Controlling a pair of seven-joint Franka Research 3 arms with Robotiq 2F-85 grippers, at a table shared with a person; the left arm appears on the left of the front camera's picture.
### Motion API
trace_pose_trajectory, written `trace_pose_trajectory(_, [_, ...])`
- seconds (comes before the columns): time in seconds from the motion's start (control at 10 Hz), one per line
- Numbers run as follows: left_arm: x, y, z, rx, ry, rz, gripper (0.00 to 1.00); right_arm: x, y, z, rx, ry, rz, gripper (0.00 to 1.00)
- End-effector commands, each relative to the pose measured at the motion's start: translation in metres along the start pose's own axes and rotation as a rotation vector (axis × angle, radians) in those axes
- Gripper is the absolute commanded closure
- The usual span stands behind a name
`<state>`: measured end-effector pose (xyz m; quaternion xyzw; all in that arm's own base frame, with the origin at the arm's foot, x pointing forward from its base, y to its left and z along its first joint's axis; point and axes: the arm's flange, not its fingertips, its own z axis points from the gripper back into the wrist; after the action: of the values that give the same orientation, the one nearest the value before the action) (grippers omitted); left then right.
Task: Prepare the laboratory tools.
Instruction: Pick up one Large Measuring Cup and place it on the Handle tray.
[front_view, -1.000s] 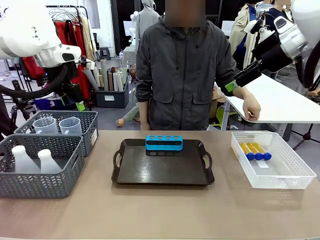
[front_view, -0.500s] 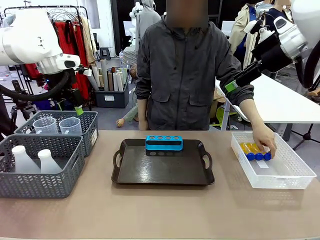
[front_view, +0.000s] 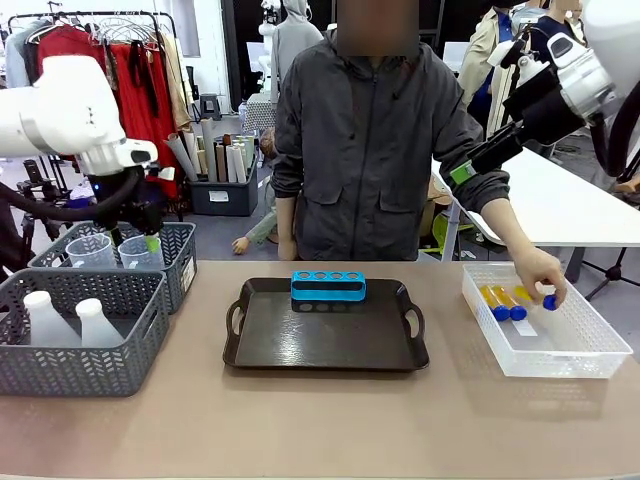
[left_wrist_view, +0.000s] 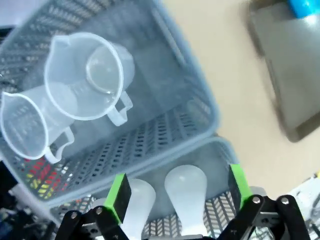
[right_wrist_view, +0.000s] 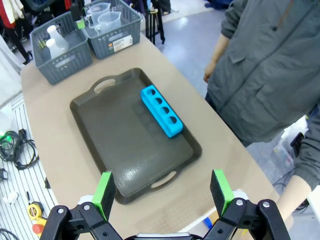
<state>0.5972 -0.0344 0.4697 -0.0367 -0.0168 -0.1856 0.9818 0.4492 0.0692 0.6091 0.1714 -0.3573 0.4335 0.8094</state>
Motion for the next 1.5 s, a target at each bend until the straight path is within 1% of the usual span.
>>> trace_pose_trajectory(0.0, [0.019, 0.012, -0.003, -0.054, 0.039, 0.107, 0.0, 0.002, -0.001, 0.001, 0.016, -0.026, -0.013, 0.0])
trace_pose_trajectory(0.1, [0.023, 0.023, -0.012, -0.034, 0.005, 0.149, 0.0, 0.002, -0.001, 0.001, 0.016, -0.026, -0.013, 0.0])
trace_pose_trajectory(0.2, [0.028, 0.035, -0.021, -0.029, -0.012, 0.166, 0.0, 0.002, -0.001, 0.001, 0.016, -0.026, -0.013, 0.0])
trace_pose_trajectory(0.3, [0.029, 0.041, -0.031, -0.021, 0.005, 0.202, 0.0, 0.002, -0.001, 0.001, 0.016, -0.026, -0.013, 0.0])
trace_pose_trajectory(0.4, [0.031, 0.048, -0.04, -0.006, 0.002, 0.227, 0.0, 0.002, -0.001, 0.001, 0.016, -0.026, -0.013, 0.0])
trace_pose_trajectory(0.6, [0.04, 0.063, -0.054, -0.015, -0.025, 0.212, 0.0, 0.002, -0.001, 0.001, 0.016, -0.026, -0.013, 0.0])
trace_pose_trajectory(0.8, [0.05, 0.075, -0.073, 0.021, -0.025, 0.207, 0.0, 0.002, -0.001, 0.001, 0.016, -0.026, -0.013, 0.0])
trace_pose_trajectory(0.9, [0.053, 0.078, -0.082, 0.018, -0.043, 0.19, 0.0, 0.002, -0.001, 0.001, 0.016, -0.026, -0.013, 0.0])
trace_pose_trajectory(1.0, [0.053, 0.078, -0.087, 0.053, -0.064, 0.166, 0.0, 0.002, -0.001, 0.001, 0.016, -0.026, -0.013, 0.0])
trace_pose_trajectory(1.1, [0.052, 0.078, -0.087, 0.103, -0.08, 0.175, 0.2, 0.002, -0.001, 0.001, 0.016, -0.026, -0.013, 0.0])
trace_pose_trajectory(1.4, [0.047, 0.078, -0.082, 0.131, -0.097, 0.181, 0.8, 0.002, -0.001, 0.001, 0.016, -0.026, -0.013, 0.0])
